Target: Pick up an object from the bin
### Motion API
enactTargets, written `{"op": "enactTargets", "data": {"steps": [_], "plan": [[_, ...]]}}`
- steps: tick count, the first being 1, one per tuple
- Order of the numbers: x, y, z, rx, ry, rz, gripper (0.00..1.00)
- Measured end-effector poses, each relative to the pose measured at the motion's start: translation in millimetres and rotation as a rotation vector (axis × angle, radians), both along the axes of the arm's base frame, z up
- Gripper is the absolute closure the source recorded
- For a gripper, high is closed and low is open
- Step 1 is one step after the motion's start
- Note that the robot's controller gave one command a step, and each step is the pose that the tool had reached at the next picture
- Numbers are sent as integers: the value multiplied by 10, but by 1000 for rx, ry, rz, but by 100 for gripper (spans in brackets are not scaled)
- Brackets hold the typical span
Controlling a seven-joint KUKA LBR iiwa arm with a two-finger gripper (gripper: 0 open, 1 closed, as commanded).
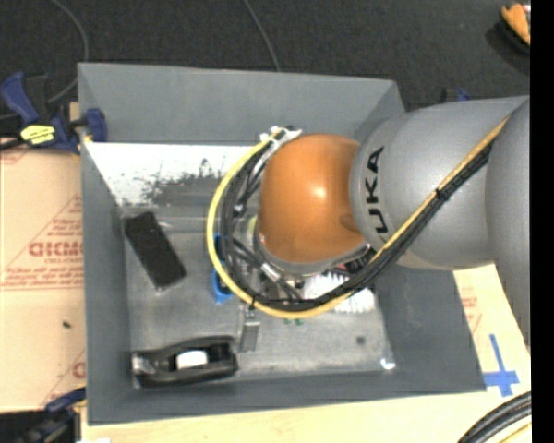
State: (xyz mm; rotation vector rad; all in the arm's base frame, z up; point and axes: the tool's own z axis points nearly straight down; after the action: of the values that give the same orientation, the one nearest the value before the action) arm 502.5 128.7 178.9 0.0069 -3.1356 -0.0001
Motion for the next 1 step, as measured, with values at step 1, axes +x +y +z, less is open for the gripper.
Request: {"op": "enactTargets", "data": {"steps": [1], "plan": [[18, -9, 46, 1, -8, -6, 0]]}}
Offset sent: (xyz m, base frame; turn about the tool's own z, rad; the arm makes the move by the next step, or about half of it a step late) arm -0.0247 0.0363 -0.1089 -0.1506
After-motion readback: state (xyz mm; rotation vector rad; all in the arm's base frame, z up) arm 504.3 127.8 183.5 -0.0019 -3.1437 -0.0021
